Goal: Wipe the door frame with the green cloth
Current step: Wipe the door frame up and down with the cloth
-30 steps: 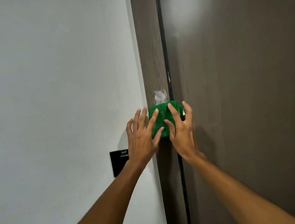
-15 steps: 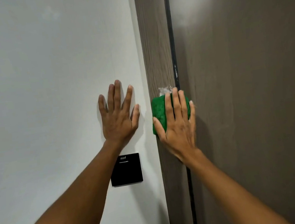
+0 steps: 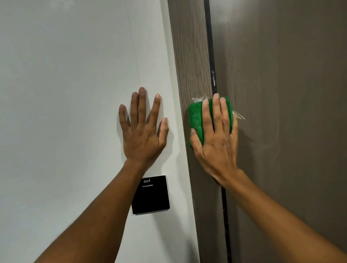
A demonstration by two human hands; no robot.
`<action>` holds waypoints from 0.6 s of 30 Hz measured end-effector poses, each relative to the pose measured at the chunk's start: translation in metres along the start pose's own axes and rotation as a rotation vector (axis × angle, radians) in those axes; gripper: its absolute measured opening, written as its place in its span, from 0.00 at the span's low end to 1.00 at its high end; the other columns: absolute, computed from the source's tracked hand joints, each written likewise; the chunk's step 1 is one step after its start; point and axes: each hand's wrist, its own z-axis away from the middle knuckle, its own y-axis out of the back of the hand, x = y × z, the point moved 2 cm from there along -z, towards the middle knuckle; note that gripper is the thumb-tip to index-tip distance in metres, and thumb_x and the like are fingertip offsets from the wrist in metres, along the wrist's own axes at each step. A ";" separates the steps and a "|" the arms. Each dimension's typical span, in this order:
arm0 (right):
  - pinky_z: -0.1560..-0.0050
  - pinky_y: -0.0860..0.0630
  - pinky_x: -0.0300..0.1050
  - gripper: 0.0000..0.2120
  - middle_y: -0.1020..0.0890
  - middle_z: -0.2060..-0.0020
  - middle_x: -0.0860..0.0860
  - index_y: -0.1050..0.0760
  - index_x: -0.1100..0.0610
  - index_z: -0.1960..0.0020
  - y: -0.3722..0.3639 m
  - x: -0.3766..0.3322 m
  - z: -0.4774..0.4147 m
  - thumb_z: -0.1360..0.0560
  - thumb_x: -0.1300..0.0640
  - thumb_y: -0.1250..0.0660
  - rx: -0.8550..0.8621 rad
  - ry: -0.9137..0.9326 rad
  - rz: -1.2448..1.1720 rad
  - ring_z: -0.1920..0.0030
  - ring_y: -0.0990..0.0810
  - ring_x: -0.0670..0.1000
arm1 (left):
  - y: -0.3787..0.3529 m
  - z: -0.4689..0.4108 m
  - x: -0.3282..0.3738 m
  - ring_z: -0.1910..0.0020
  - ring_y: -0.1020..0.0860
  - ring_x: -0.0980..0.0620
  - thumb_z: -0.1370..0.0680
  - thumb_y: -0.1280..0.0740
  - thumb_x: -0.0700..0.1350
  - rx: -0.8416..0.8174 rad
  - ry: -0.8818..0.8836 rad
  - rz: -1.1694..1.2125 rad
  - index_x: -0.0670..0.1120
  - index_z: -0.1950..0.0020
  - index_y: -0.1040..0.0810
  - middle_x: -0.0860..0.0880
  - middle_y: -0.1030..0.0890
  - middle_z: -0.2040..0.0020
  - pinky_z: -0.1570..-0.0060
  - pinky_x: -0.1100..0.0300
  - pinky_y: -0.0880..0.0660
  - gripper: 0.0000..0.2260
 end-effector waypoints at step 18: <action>0.23 0.52 0.62 0.34 0.45 0.21 0.57 0.50 0.56 0.21 -0.002 -0.017 -0.027 0.21 0.43 0.46 0.059 -0.058 0.010 0.20 0.49 0.55 | 0.000 0.001 0.000 0.19 0.52 0.45 0.18 0.52 0.59 0.006 -0.003 0.003 0.52 0.19 0.50 0.44 0.49 0.18 0.23 0.40 0.51 0.28</action>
